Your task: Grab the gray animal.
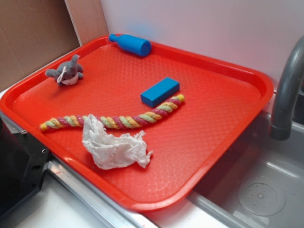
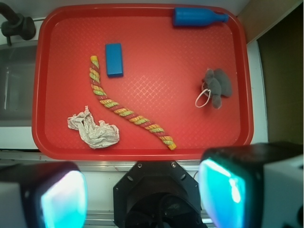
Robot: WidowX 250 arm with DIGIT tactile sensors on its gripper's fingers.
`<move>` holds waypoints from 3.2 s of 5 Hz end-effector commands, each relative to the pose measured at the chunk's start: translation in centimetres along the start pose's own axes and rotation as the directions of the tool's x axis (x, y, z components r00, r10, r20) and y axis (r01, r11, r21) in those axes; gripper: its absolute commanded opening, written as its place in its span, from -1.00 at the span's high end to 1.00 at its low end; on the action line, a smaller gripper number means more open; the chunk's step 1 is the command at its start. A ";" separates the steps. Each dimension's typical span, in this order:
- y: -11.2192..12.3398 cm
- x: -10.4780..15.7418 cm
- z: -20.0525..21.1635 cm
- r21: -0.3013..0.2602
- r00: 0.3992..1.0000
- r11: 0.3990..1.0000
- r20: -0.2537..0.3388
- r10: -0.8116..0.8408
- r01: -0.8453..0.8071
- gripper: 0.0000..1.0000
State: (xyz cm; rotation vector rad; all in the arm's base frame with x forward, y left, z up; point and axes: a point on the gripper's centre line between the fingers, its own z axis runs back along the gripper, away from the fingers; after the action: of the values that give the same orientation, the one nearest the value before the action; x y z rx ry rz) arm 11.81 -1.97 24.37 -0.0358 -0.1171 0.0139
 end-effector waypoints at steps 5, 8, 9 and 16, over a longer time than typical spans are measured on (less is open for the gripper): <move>12.0 4.5 -11.0 -0.021 0.590 0.617 0.268 0.762 -0.787 -1.00; 16.4 5.9 -18.0 0.052 0.489 0.490 0.209 0.846 -0.870 -1.00; 16.4 7.1 -19.3 0.065 0.489 0.487 0.201 0.849 -0.871 -1.00; 5.6 7.0 -9.7 -0.063 0.962 0.960 0.003 0.273 -0.272 1.00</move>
State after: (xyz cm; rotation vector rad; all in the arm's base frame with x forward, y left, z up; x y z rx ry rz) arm 20.25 1.92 14.25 -0.1129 -0.0742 0.2877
